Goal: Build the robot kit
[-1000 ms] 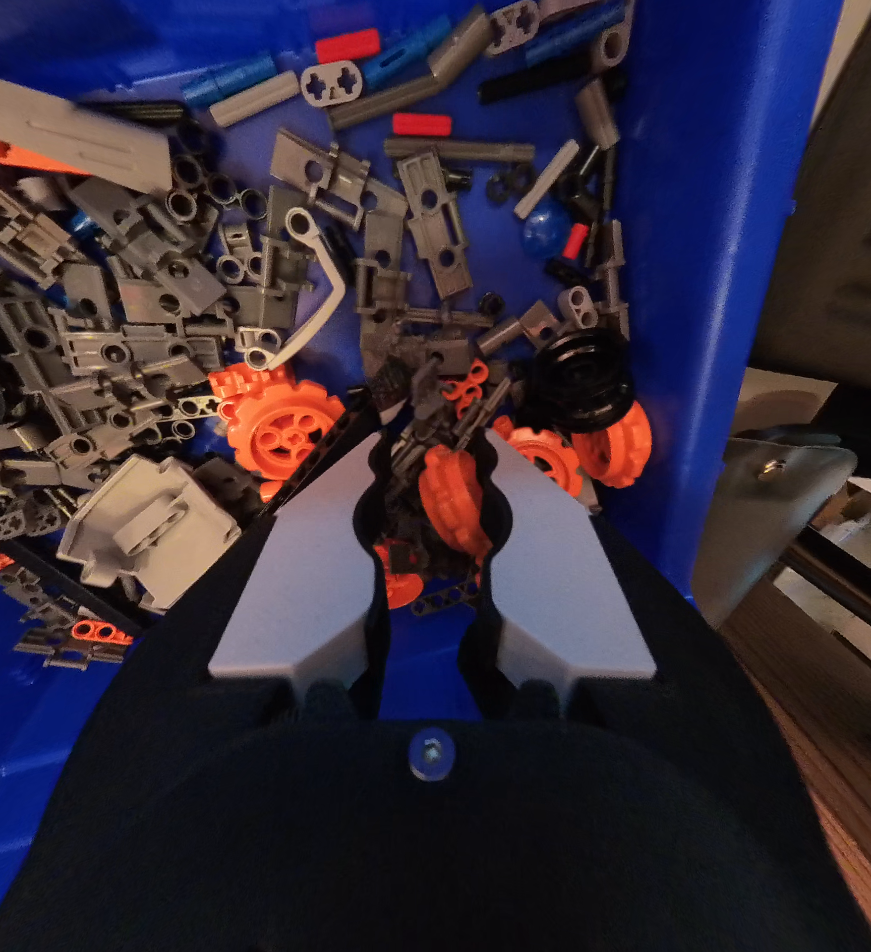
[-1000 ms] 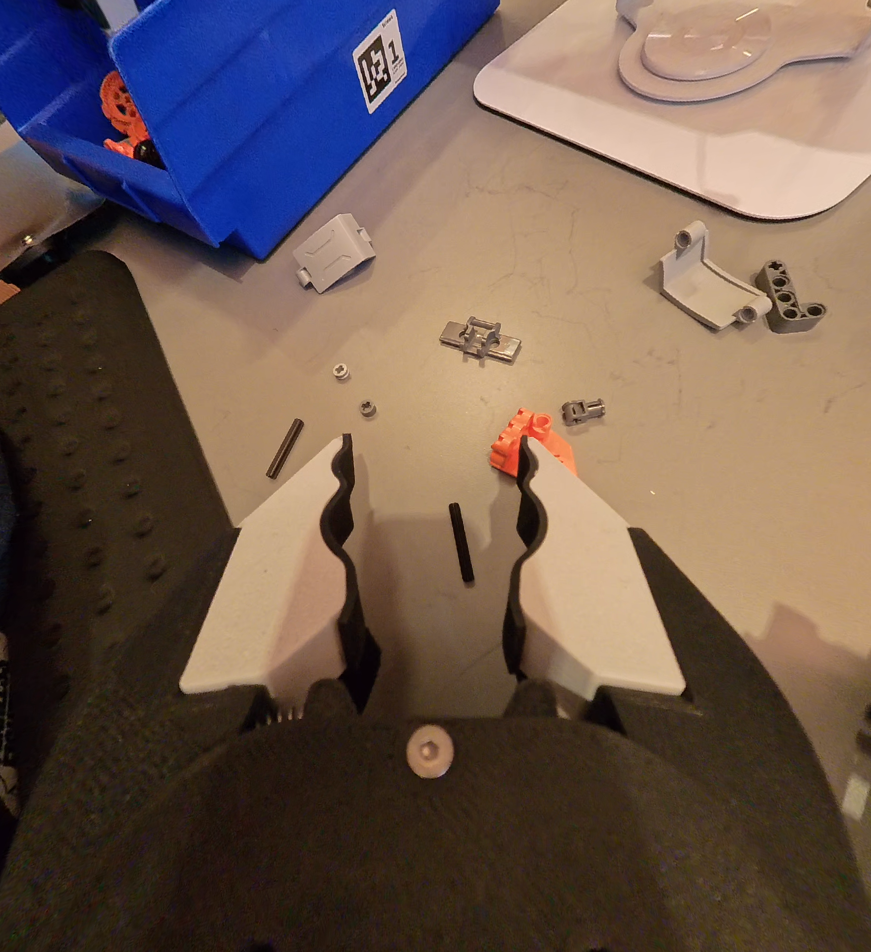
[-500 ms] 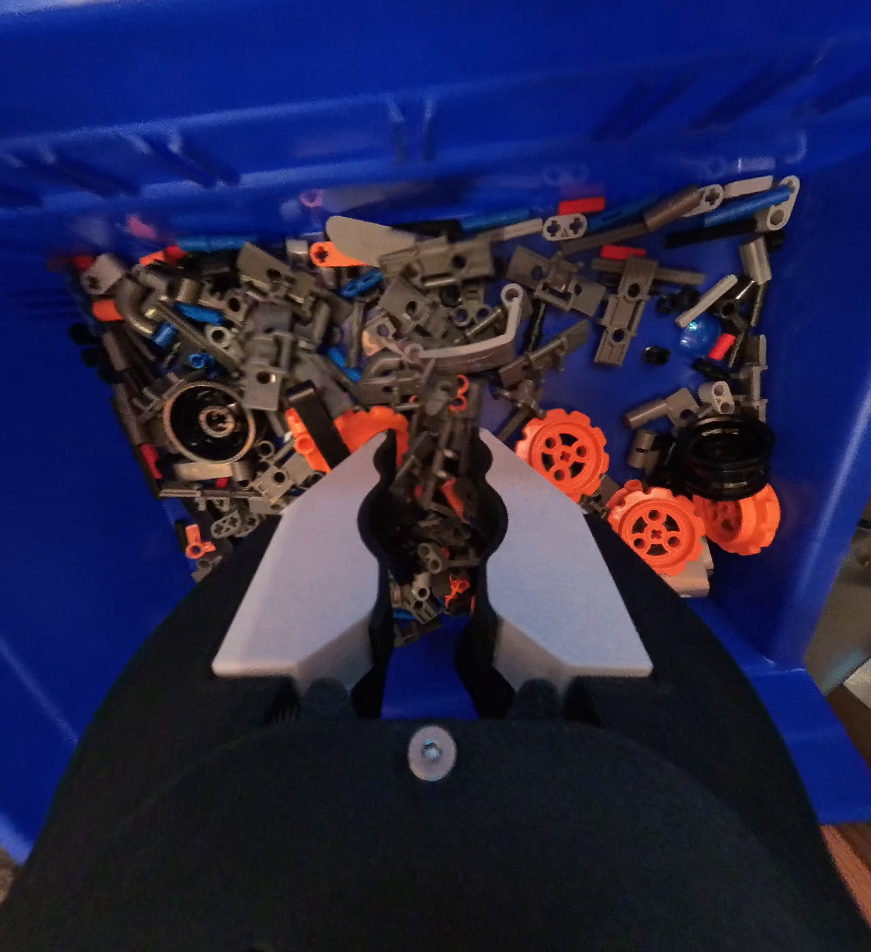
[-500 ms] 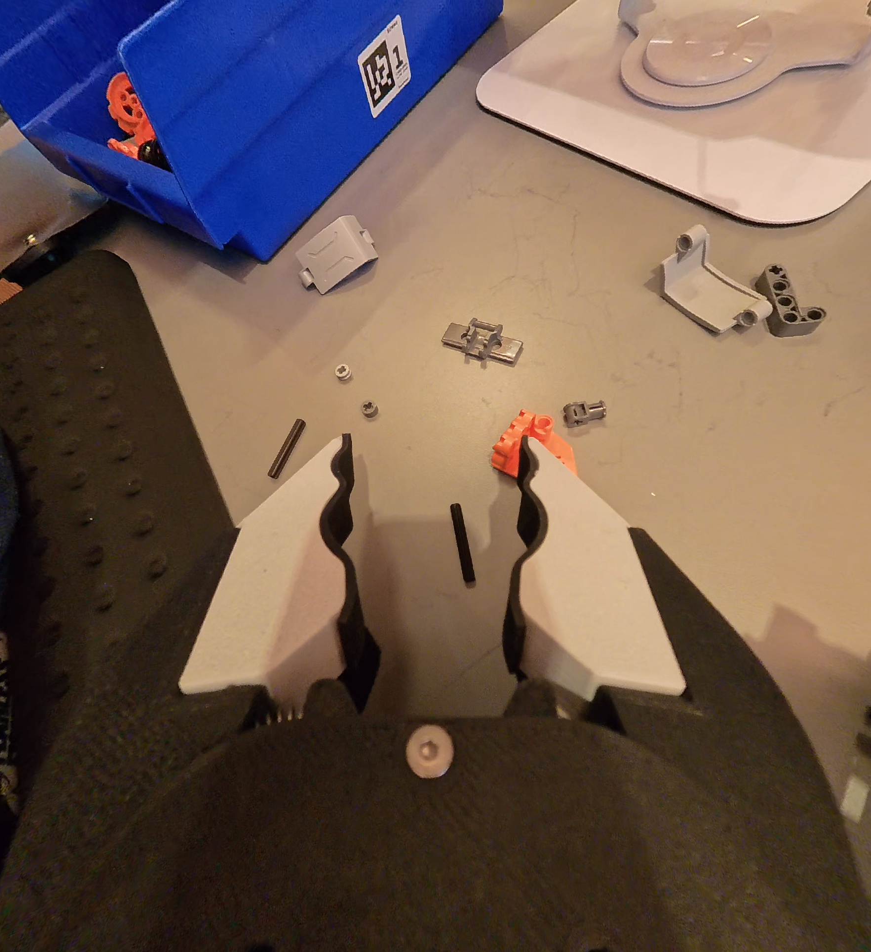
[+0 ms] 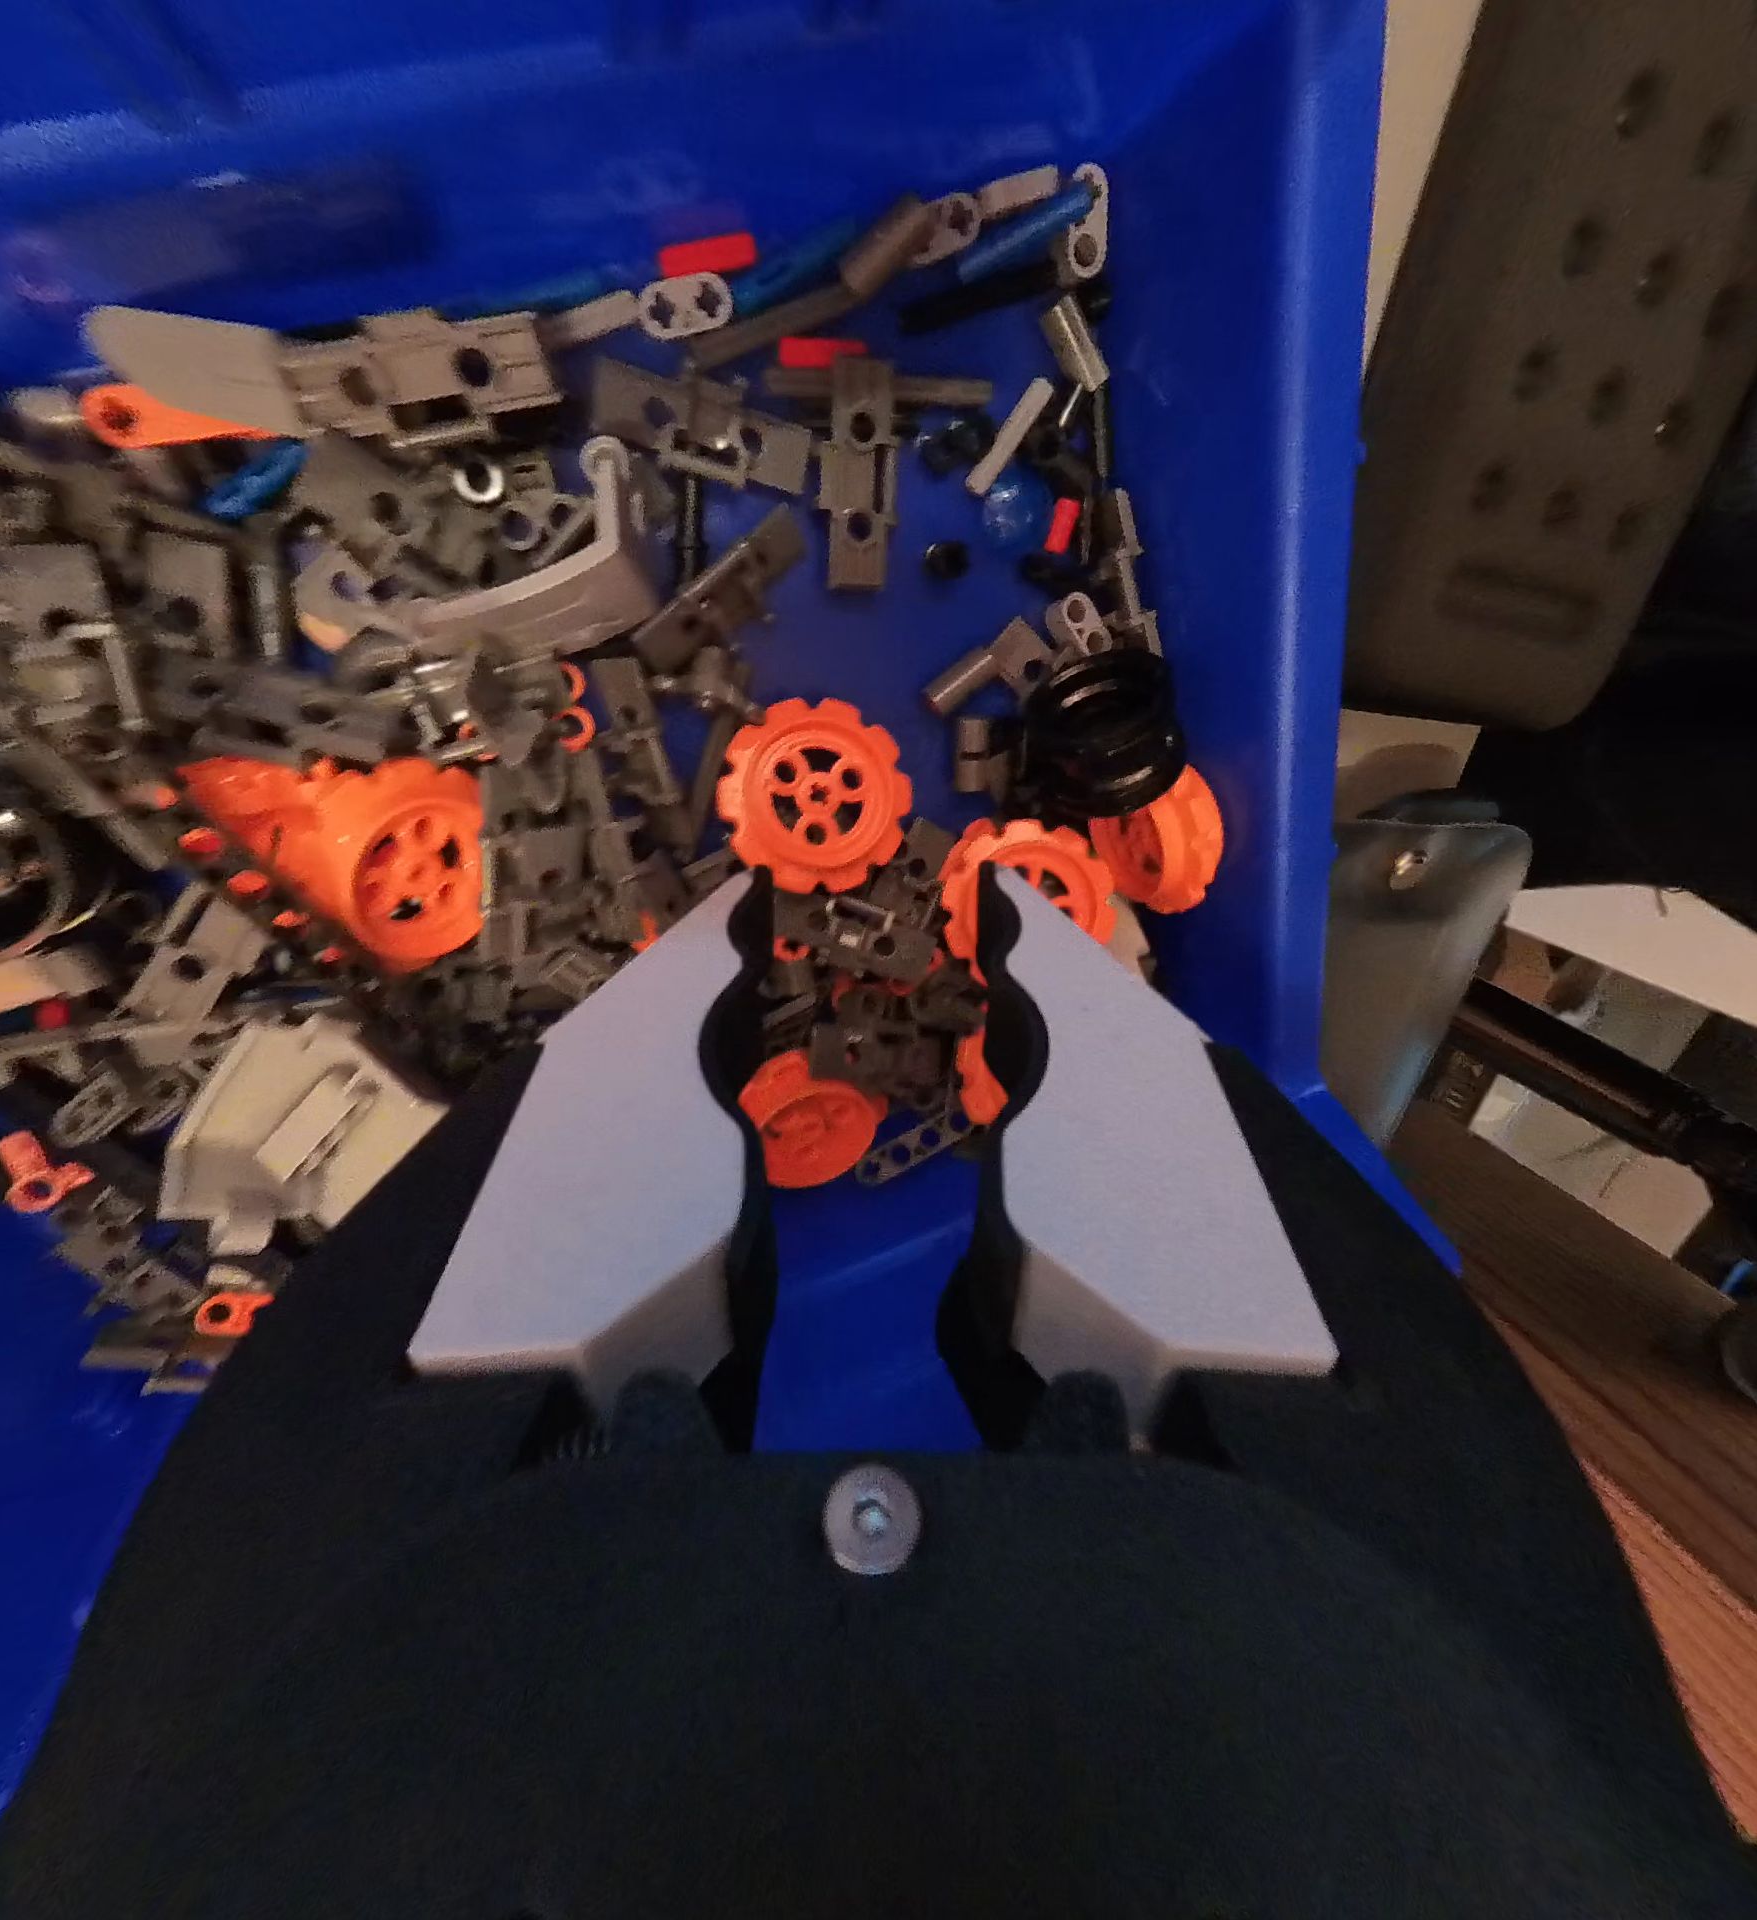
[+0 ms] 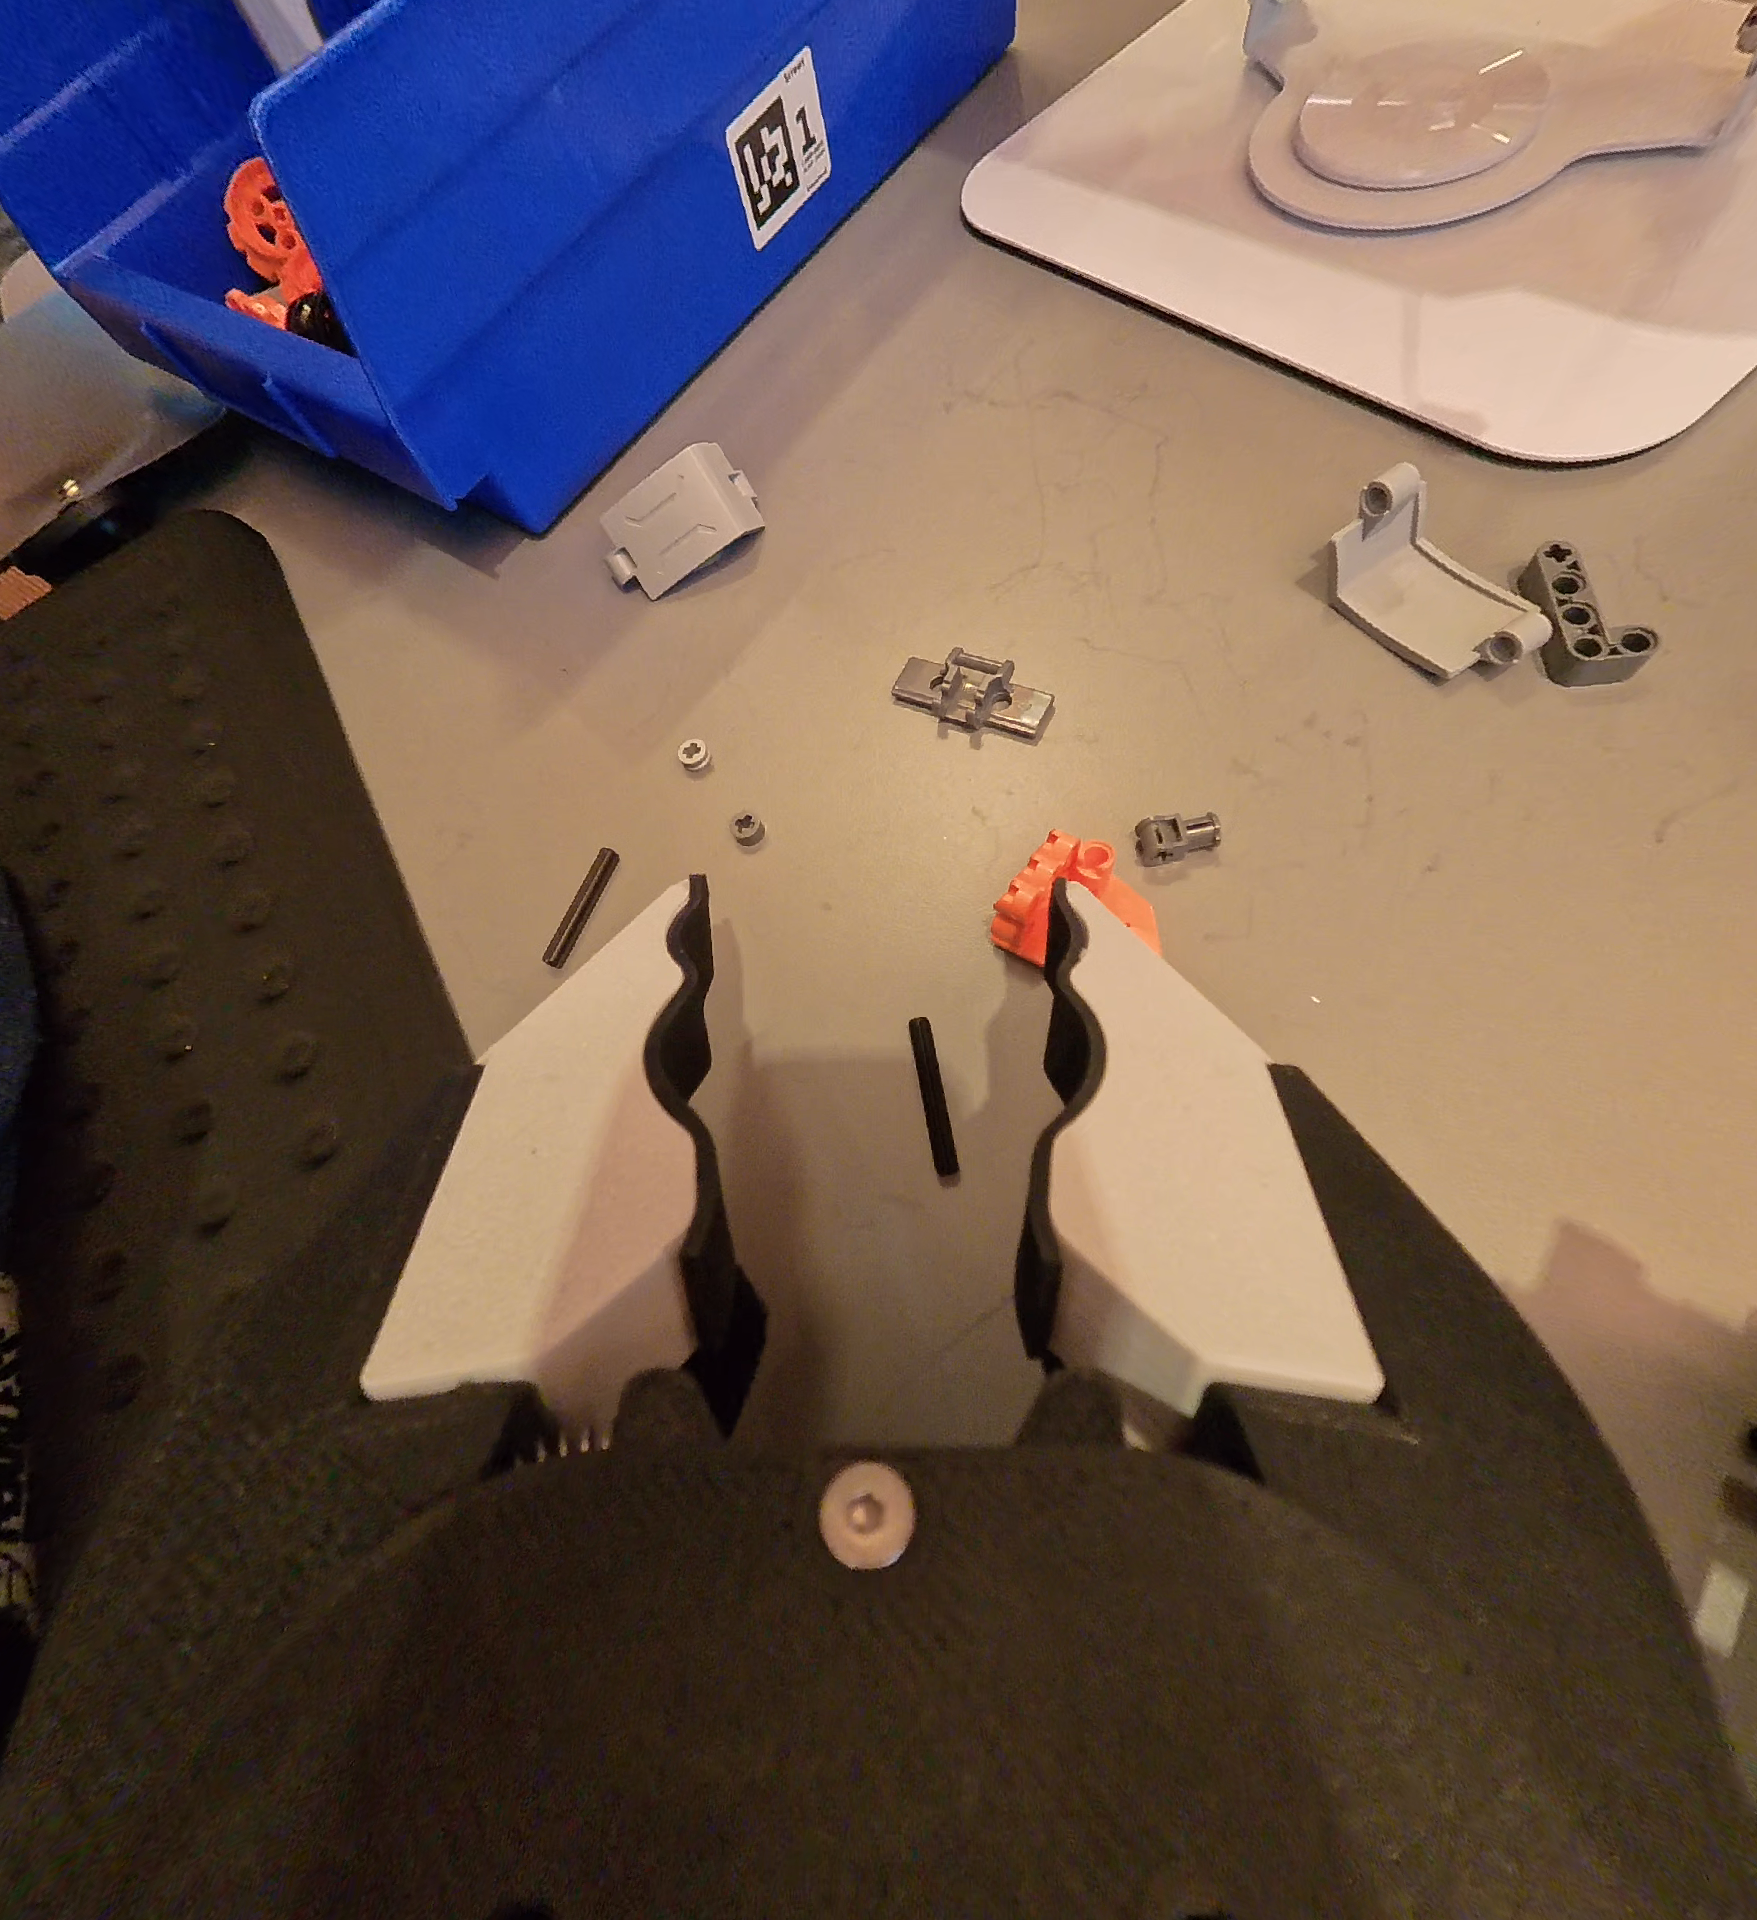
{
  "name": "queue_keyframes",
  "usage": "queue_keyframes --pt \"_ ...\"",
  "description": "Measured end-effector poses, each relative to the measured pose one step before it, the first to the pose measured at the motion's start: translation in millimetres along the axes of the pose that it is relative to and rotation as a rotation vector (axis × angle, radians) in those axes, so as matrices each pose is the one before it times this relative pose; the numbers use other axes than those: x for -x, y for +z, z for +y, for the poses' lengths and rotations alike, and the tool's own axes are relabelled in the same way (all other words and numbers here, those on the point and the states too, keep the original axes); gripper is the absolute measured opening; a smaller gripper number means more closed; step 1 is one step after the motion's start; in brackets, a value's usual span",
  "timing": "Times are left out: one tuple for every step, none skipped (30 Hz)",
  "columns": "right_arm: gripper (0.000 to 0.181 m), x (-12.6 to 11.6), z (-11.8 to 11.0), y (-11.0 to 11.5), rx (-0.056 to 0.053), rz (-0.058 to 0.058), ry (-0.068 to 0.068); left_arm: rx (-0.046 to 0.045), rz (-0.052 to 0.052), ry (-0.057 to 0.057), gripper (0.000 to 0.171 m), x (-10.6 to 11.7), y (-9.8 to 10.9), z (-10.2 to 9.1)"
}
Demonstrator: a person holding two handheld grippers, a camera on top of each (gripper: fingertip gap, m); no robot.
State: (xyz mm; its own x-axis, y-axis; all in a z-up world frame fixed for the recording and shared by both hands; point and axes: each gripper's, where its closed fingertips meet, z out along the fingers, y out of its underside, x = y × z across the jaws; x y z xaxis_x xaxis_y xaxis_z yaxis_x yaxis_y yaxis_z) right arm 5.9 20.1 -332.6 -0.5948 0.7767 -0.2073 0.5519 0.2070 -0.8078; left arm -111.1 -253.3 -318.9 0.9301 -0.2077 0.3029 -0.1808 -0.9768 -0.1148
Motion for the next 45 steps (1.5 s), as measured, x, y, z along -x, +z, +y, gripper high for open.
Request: queue_keyframes --pt "0.062 0.00 -0.09 -0.01 -0.0008 -0.0005 0.0002 0.01338 0.0082 0.0025 0.036 -2.55 6.63 0.19" --pt "0.062 0.01 0.02 -0.09 -0.0004 -0.0002 -0.0001 0.01054 0.0086 0.0048 0.033 -2.50 5.67 -0.07" --pt "0.062 0.04 -0.12 -0.04 -0.0003 -0.0002 -0.0001 0.01532 -0.0053 0.0012 0.033 0.16 4.68 0.70" --pt "0.062 0.01 0.02 -0.09 -0.0004 -0.0001 0.0002 0.01396 -0.0124 -0.0012 0.034 1.69 4.04 0.89" --pt "0.063 -0.05 -0.13 0.02 -0.0011 -0.0001 0.0001 0.00130 -0.0094 -0.0040 0.036 1.34 3.16 -1.18" --pt "0.063 0.08 -0.11 -0.12 -0.0008 -0.0005 0.0001 -0.00163 -0.0277 -0.0097 0.033 4.43 1.13 -1.38" --pt "0.063 0.00 -0.02 -0.12 -0.0008 -0.0006 0.0002 -0.00565 -0.0117 -0.0141 0.034 1.99 -1.10 -1.14" --pt "0.063 0.03 -0.15 -0.15 -0.0012 -0.0004 0.0006 -0.00631 0.0090 -0.0096 0.034 -1.65 -2.97 -0.69" --pt "0.063 -0.08 -0.21 -0.14 -0.0013 -0.0004 0.0010 -0.01099 0.0129 0.0022 0.036 -3.21 -4.59 -0.92" --pt "0.062 0.00 -0.04 -0.08 -0.0006 -0.0007 0.0008 -0.01582 0.0400 0.0083 0.040 -8.29 -4.26 -1.84" --pt "0.063 0.17 -0.06 0.08 -0.0003 -0.0007 -0.0001 -0.00689 0.0389 0.0039 0.042 -8.25 -2.38 -1.25" --pt "0.063 0.09 -0.09 -0.08 -0.0005 -0.0005 -0.0008 0.00422 0.0069 0.0085 0.044 -3.80 0.24 -0.38" --pt "0.063 0.04 -0.05 0.03 -0.0004 -0.0005 -0.0004 0.01389 0.0233 0.0090 0.048 -6.65 2.81 0.82" --pt "0.063 0.07 -0.09 -0.13 -0.0006 -0.0003 0.0004 0.01772 0.0262 0.0079 0.049 -6.97 4.76 1.20" --pt "0.063 -0.08 -0.12 -0.04 -0.0011 -0.0002 0.0006 0.01162 0.0049 0.0124 0.049 -3.57 5.45 0.19" --pt "0.063 -0.02 -0.11 -0.17 -0.0009 0.0000 0.0008 -0.00292 0.0114 0.0048 0.047 -4.02 4.49 -1.78" --pt "0.062 -0.04 -0.07 0.04 -0.0005 0.0003 0.0002 -0.01710 0.0134 -0.0003 0.046 -3.37 2.36 -3.30" --pt "0.062 -0.06 0.03 -0.02 0.0002 0.0004 -0.0002 0.00480 -0.0126 0.0061 0.042 0.36 2.44 0.29" --pt "0.063 0.06 0.04 0.06 0.0008 -0.0003 0.0000 0.00461 -0.0043 0.0052 0.037 -0.82 2.72 0.47" --pt "0.062 0.06 -0.01 0.01 -0.0001 -0.0004 0.0000 -0.00770 0.0077 -0.0020 0.031 -1.90 2.47 -1.90" --pt "0.062 -0.01 -0.06 -0.02 -0.0006 -0.0004 0.0002 -0.00717 -0.0035 -0.0061 0.029 0.40 2.06 -1.55" --pt "0.062 -0.02 -0.04 -0.03 -0.0004 -0.0003 0.0003 -0.00488 0.0006 -0.0038 0.029 0.09 0.13 -0.58" --pt "0.062 -0.03 -0.10 -0.10 -0.0003 0.0000 0.0004 -0.01241 -0.0060 -0.0084 0.028 1.87 -1.52 -0.95" --pt "0.062 -0.01 0.00 -0.05 -0.0002 -0.0003 0.0005 -0.01643 -0.0037 -0.0189 0.028 2.89 -2.76 -1.32" --pt "0.062 0.01 -0.05 -0.06 -0.0009 -0.0001 0.0002 -0.02032 -0.0033 -0.0135 0.029 2.90 -4.09 -1.30" --pt "0.062 0.01 -0.15 -0.10 -0.0010 0.0000 0.0001 -0.01730 -0.0089 -0.0083 0.028 3.42 -5.38 -0.81" --pt "0.062 -0.09 -0.07 0.02 -0.0002 -0.0001 0.0005 -0.01483 -0.0296 -0.0138 0.028 7.29 -6.63 -0.41" --pt "0.062 -0.01 -0.08 -0.13 -0.0006 0.0002 0.0002 -0.01564 -0.0406 -0.0199 0.029 9.91 -7.38 -0.54" --pt "0.062 -0.06 -0.11 -0.12 -0.0007 0.0003 -0.0003 -0.01695 -0.0469 -0.0216 0.029 11.75 -7.44 -0.58" --pt "0.062 0.01 0.00 -0.03 -0.0004 0.0002 -0.0003 -0.02975 -0.0685 -0.0281 0.028 15.93 -7.77 -2.58" --pt "0.062 0.05 -0.15 -0.05 -0.0009 0.0001 -0.0003 -0.03740 -0.0572 -0.0358 0.028 15.00 -7.12 -3.83" --pt "0.062 0.03 -0.14 -0.11 -0.0009 -0.0002 0.0000 -0.02651 -0.0238 -0.0241 0.028 9.13 -5.39 -2.24" --pt "0.062 0.03 -0.02 -0.07 -0.0006 -0.0003 0.0002 -0.00952 -0.0483 -0.0143 0.030 11.36 -4.28 -0.07" --pt "0.062 -0.03 -0.13 -0.11 -0.0009 0.0002 -0.0001 0.00696 -0.0572 -0.0068 0.039 11.28 -3.12 1.85" --pt "0.062 -0.06 -0.12 -0.12 -0.0008 0.0004 -0.0001 0.01056 -0.0007 0.0077 0.044 0.48 -1.85 1.82" --pt "0.062 -0.12 -0.04 -0.03 -0.0004 0.0004 0.0002 0.00368 -0.0034 0.0161 0.044 -1.33 -1.91 0.20" --pt "0.062 -0.04 -0.19 0.00 -0.0008 0.0003 -0.0003 -0.00046 -0.0053 0.0162 0.043 -2.59 -1.81 -1.36" --pt "0.062 0.01 -0.03 -0.02 -0.0006 0.0000 -0.0006 -0.00272 0.0345 0.0174 0.040 -9.72 -1.13 -2.48" --pt "0.062 0.12 0.02 0.04 0.0003 -0.0004 -0.0002 0.00220 0.0564 0.0235 0.036 -13.98 0.49 -2.08" --pt "0.062 0.10 -0.10 -0.04 -0.0001 -0.0006 -0.0001 0.01517 0.0814 0.0271 0.030 -18.10 3.46 0.08" --pt "0.062 0.09 -0.05 0.02 -0.0003 -0.0008 -0.0002 0.02900 0.0534 0.0211 0.029 -13.14 6.57 2.09" --pt "0.062 0.10 0.00 -0.03 -0.0004 -0.0005 -0.0004 0.04062 0.0513 0.0180 0.029 -11.79 8.38 4.18" --pt "0.062 0.07 -0.08 -0.09 -0.0004 -0.0002 -0.0005 0.04322 0.0547 0.0180 0.028 -11.72 9.02 4.75" --pt "0.062 -0.01 -0.13 -0.11 -0.0009 -0.0002 -0.0004 0.04290 0.0172 0.0163 0.029 -5.09 8.41 5.03" --pt "0.062 -0.01 -0.17 -0.14 -0.0013 -0.0003 0.0003 0.03890 0.0204 0.0043 0.029 -4.46 6.81 5.04"
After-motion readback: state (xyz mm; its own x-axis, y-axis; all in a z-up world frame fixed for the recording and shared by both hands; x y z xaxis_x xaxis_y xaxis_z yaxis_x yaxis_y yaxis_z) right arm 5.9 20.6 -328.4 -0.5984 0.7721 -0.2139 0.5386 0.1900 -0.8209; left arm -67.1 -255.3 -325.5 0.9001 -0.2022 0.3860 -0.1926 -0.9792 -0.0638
